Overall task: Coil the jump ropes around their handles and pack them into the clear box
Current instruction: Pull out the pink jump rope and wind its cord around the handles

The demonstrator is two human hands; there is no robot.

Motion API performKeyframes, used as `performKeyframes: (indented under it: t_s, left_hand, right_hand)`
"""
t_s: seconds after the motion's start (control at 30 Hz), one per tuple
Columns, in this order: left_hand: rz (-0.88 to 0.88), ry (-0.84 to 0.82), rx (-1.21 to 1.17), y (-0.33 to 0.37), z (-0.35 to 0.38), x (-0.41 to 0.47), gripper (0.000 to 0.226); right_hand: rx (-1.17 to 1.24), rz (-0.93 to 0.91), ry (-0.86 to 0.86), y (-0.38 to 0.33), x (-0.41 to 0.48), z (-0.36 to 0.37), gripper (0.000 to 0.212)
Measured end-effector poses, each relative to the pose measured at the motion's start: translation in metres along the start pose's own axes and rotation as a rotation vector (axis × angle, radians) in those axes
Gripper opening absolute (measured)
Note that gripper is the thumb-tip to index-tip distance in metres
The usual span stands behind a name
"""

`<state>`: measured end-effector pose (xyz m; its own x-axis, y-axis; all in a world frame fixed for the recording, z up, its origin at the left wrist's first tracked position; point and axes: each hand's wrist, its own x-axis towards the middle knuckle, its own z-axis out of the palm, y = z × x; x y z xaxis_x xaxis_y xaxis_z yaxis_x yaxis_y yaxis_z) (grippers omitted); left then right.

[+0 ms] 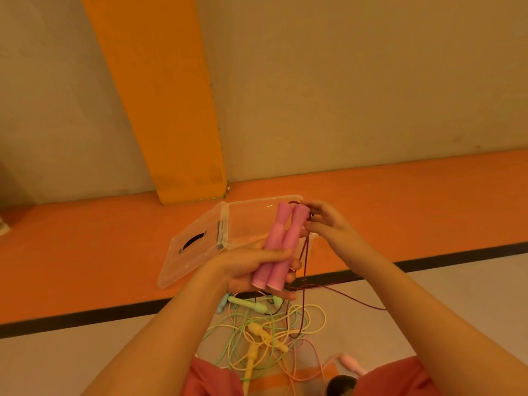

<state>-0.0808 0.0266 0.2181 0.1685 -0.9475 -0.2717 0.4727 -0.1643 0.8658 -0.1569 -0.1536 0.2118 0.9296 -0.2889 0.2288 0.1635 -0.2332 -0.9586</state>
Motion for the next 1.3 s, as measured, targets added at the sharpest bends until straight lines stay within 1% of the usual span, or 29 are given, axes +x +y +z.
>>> performKeyframes:
  t_s: [0.07, 0.1, 0.13, 0.17, 0.2, 0.23, 0.27, 0.33, 0.37, 0.4, 0.47, 0.5, 0.57, 0.63, 0.73, 0.77, 0.8, 0.83, 0.87, 0.93, 0.97, 1.0, 1.03, 1.1, 1.13, 1.2, 1.23, 1.3]
  left_hand:
    - [0.006, -0.003, -0.004, 0.002, 0.003, 0.000, 0.052]
    - [0.031, -0.017, 0.009, 0.003, 0.006, 0.000, 0.045]
    - [0.071, -0.027, 0.009, 0.003, 0.009, 0.001, 0.036]
    - [0.122, -0.021, -0.009, 0.004, 0.011, 0.003, 0.031]
    - [0.186, 0.013, -0.041, 0.005, 0.012, 0.006, 0.031]
    - [0.263, 0.065, -0.082, 0.007, 0.011, 0.010, 0.032]
    - [0.345, 0.119, -0.127, 0.009, 0.008, 0.014, 0.032]
    - [0.464, 0.201, -0.191, 0.013, 0.000, 0.019, 0.027]
    - [0.478, 0.255, -0.176, 0.012, -0.004, 0.020, 0.023]
    - [0.460, 0.333, -0.118, 0.010, -0.008, 0.022, 0.020]
    - [0.382, 0.498, 0.060, 0.002, -0.015, 0.025, 0.017]
    - [0.351, 0.547, 0.121, -0.001, -0.018, 0.028, 0.017]
    - [0.311, 0.581, 0.175, -0.007, -0.022, 0.033, 0.021]
    - [0.283, 0.545, 0.193, -0.010, -0.022, 0.037, 0.024]
    - [0.208, 0.371, 0.152, -0.012, -0.014, 0.040, 0.030]
    - [0.188, 0.341, 0.151, -0.012, -0.011, 0.041, 0.027]
    - [0.181, 0.332, 0.154, -0.011, -0.009, 0.043, 0.018]
    - [0.187, 0.331, 0.137, -0.010, -0.007, 0.044, 0.009]
    - [0.211, 0.338, 0.093, -0.008, -0.006, 0.046, 0.007]
    - [0.296, 0.362, -0.058, 0.001, -0.005, 0.048, 0.012]
    - [0.344, 0.364, -0.141, 0.006, -0.005, 0.048, 0.013]
    - [0.392, 0.356, -0.215, 0.011, -0.005, 0.047, 0.011]
    - [0.432, 0.341, -0.284, 0.016, -0.005, 0.045, 0.008]
    - [0.475, 0.318, -0.359, 0.022, -0.006, 0.040, 0.007]
    - [0.481, 0.320, -0.365, 0.023, -0.008, 0.038, 0.008]
    - [0.488, 0.346, -0.349, 0.023, -0.012, 0.035, 0.008]
    - [0.490, 0.379, -0.327, 0.023, -0.012, 0.033, 0.007]
    - [0.491, 0.501, -0.264, 0.023, -0.015, 0.033, 0.001]
  right_hand:
    - [0.083, 0.065, -0.012, 0.000, 0.002, 0.000, 0.021]
    - [0.170, 0.104, -0.032, 0.002, 0.002, 0.000, 0.013]
    - [0.266, 0.151, -0.051, 0.005, 0.003, -0.001, 0.010]
    - [0.328, 0.205, -0.064, 0.007, 0.003, -0.002, 0.017]
    - [0.330, 0.264, -0.079, 0.011, 0.001, -0.002, 0.023]
    - [0.264, 0.332, -0.103, 0.015, -0.001, -0.002, 0.025]
    - [0.119, 0.395, -0.139, 0.022, -0.003, -0.002, 0.023]
    - [-0.212, 0.453, -0.208, 0.034, -0.008, 0.000, 0.020]
    - [-0.271, 0.469, -0.193, 0.035, -0.008, 0.002, 0.021]
    - [-0.239, 0.479, -0.139, 0.036, -0.007, 0.004, 0.022]
    - [-0.060, 0.451, 0.014, 0.026, 0.000, 0.008, 0.020]
    - [0.006, 0.410, 0.082, 0.018, 0.003, 0.008, 0.018]
    - [0.123, 0.310, 0.172, 0.002, 0.007, 0.008, 0.016]
    - [0.261, 0.205, 0.217, -0.012, 0.009, 0.008, 0.018]
    - [0.338, 0.131, 0.265, -0.023, 0.009, 0.009, 0.016]
    - [0.341, 0.123, 0.275, -0.024, 0.009, 0.010, 0.015]
    - [0.351, 0.119, 0.269, -0.023, 0.010, 0.009, 0.015]
    - [0.369, 0.122, 0.240, -0.021, 0.011, 0.006, 0.017]
    - [0.391, 0.136, 0.181, -0.019, 0.011, 0.004, 0.023]
    - [0.403, 0.215, 0.012, -0.011, 0.010, 0.000, 0.055]
    - [0.383, 0.276, -0.096, -0.005, 0.007, 0.000, 0.063]
    - [0.326, 0.344, -0.217, 0.006, 0.004, 0.001, 0.062]
    - [0.239, 0.409, -0.357, 0.014, -0.002, 0.003, 0.057]
    - [-0.017, 0.519, -0.587, 0.032, -0.011, 0.013, 0.047]
    - [-0.151, 0.543, -0.631, 0.041, -0.014, 0.017, 0.038]
    - [-0.360, 0.539, -0.585, 0.049, -0.016, 0.025, 0.010]
    - [-0.430, 0.543, -0.542, 0.050, -0.015, 0.025, 0.010]
    - [-0.453, 0.565, -0.433, 0.051, -0.010, 0.020, 0.024]
